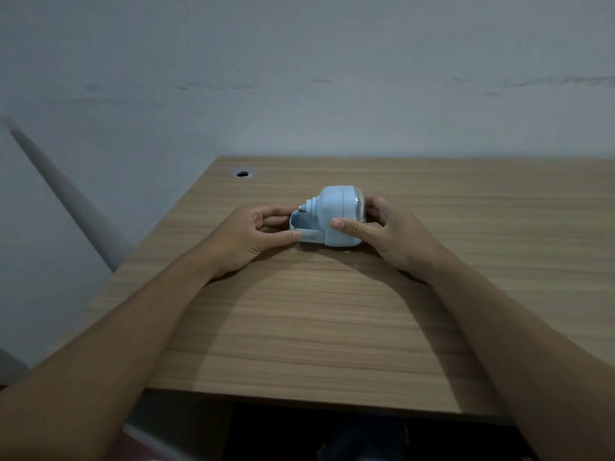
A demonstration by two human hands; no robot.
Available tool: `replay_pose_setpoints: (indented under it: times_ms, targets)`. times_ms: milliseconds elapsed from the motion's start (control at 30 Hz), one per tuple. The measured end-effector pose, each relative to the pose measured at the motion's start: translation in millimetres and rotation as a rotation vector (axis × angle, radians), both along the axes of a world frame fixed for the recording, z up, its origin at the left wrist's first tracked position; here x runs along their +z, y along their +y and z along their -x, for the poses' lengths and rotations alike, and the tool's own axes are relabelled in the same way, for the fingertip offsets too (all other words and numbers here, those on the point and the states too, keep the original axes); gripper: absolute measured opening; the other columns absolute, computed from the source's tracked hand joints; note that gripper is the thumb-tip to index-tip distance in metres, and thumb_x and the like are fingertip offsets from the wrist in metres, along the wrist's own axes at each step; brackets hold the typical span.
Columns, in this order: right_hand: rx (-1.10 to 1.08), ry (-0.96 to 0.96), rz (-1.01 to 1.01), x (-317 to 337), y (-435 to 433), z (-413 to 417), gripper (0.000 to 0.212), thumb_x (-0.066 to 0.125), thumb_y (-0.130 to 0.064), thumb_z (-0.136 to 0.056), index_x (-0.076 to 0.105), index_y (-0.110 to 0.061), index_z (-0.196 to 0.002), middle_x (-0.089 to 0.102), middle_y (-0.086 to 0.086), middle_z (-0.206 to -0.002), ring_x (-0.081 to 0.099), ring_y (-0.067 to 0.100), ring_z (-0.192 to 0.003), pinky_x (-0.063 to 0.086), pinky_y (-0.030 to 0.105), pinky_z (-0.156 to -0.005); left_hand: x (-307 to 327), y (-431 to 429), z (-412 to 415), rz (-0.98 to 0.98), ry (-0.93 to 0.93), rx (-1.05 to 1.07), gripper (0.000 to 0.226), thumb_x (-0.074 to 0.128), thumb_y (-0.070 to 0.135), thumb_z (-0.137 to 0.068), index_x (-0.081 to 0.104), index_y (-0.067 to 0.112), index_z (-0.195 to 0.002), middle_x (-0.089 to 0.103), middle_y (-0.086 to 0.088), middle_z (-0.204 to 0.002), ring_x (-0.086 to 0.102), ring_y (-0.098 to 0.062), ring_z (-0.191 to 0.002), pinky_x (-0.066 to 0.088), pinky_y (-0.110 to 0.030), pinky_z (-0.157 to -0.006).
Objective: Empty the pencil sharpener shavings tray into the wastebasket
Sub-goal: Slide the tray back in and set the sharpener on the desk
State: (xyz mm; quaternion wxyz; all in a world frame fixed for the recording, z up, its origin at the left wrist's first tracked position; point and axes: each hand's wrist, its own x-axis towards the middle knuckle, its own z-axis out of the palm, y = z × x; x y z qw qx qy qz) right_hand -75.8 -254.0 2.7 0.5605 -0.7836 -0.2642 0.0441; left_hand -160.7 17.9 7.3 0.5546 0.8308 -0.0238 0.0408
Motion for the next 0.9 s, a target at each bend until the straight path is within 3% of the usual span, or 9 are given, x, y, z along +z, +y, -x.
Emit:
replay_pose_setpoints:
  times_ms: [100, 233, 300, 467, 600, 700, 767, 833, 900]
  targets:
    - [-0.013, -0.012, 0.002, -3, 2, 0, 0.070, 0.092, -0.053, -0.082, 0.070, -0.021, -0.140, 0.083, -0.009, -0.128, 0.080, 0.001, -0.115, 0.064, 0.024, -0.099, -1, -3, -5, 0.015, 0.017, -0.006, 0.072, 0.085, 0.013, -0.096, 0.056, 0.022, -0.162, 0.083, 0.007, -0.132, 0.077, -0.011, -0.128, 0.057, -0.024, -0.112]
    - [-0.037, -0.028, 0.018, -5, 7, 2, 0.059, 0.094, -0.046, -0.084, 0.069, -0.023, -0.133, 0.081, -0.013, -0.121, 0.078, -0.004, -0.111, 0.062, 0.014, -0.089, -3, -13, -12, -0.066, 0.035, -0.034, 0.102, 0.084, 0.022, -0.098, 0.020, 0.020, -0.178, 0.079, 0.008, -0.140, 0.073, -0.002, -0.131, 0.048, -0.030, -0.124]
    - [-0.061, -0.040, 0.016, -7, 9, 1, 0.064, 0.095, -0.051, -0.081, 0.070, -0.022, -0.133, 0.082, -0.011, -0.122, 0.079, 0.000, -0.111, 0.064, 0.021, -0.094, -6, -18, -16, -0.132, 0.016, -0.057, 0.103, 0.081, 0.028, -0.100, 0.016, 0.021, -0.179, 0.078, 0.008, -0.143, 0.069, -0.001, -0.137, 0.041, -0.038, -0.131]
    - [-0.104, -0.073, 0.021, -8, 13, -1, 0.069, 0.096, -0.053, -0.079, 0.068, -0.020, -0.133, 0.080, -0.011, -0.122, 0.077, 0.001, -0.110, 0.063, 0.020, -0.093, -13, -20, -31, -0.167, 0.039, -0.171, 0.111, 0.082, 0.041, -0.098, 0.008, 0.018, -0.178, 0.071, -0.001, -0.154, 0.063, -0.012, -0.147, 0.040, -0.049, -0.131]
    - [-0.115, -0.074, 0.031, -9, 13, 0, 0.073, 0.097, -0.057, -0.076, 0.067, -0.021, -0.132, 0.078, -0.012, -0.122, 0.075, 0.000, -0.111, 0.059, 0.019, -0.091, -11, -24, -32, -0.171, 0.030, -0.116, 0.127, 0.088, 0.060, -0.085, 0.009, 0.022, -0.178, 0.075, 0.002, -0.149, 0.067, -0.009, -0.142, 0.042, -0.046, -0.129]
    - [-0.100, -0.051, -0.009, -9, 11, 3, 0.079, 0.095, -0.065, -0.067, 0.066, -0.022, -0.127, 0.079, -0.011, -0.119, 0.076, -0.003, -0.100, 0.059, 0.015, -0.082, -7, -27, -28, -0.199, -0.049, 0.024, 0.109, 0.089, 0.046, -0.090, 0.027, 0.023, -0.176, 0.085, 0.013, -0.126, 0.073, 0.009, -0.123, 0.043, -0.017, -0.121]
    - [-0.097, -0.019, -0.051, -9, 9, 3, 0.079, 0.095, -0.065, -0.063, 0.065, -0.024, -0.124, 0.079, -0.010, -0.117, 0.075, -0.007, -0.089, 0.059, 0.017, -0.076, -5, -28, -26, -0.141, -0.094, 0.135, 0.083, 0.088, 0.029, -0.094, 0.049, 0.018, -0.167, 0.088, 0.008, -0.115, 0.077, 0.006, -0.115, 0.050, -0.003, -0.096]
    - [-0.099, -0.045, -0.015, -12, 8, 0, 0.075, 0.100, -0.056, -0.069, 0.067, -0.027, -0.130, 0.078, -0.012, -0.119, 0.073, -0.007, -0.086, 0.060, 0.019, -0.077, -9, -24, -29, -0.078, -0.105, 0.164, 0.055, 0.085, 0.017, -0.096, 0.069, 0.014, -0.149, 0.089, -0.001, -0.113, 0.082, -0.018, -0.116, 0.060, -0.011, -0.084]
    - [-0.081, -0.087, 0.046, -12, 7, -4, 0.076, 0.100, -0.051, -0.074, 0.067, -0.028, -0.138, 0.077, -0.014, -0.124, 0.074, -0.004, -0.088, 0.062, 0.021, -0.082, -13, -22, -32, -0.063, -0.106, 0.130, 0.037, 0.082, 0.011, -0.098, 0.079, 0.014, -0.134, 0.089, -0.002, -0.115, 0.083, -0.020, -0.115, 0.065, -0.019, -0.091]
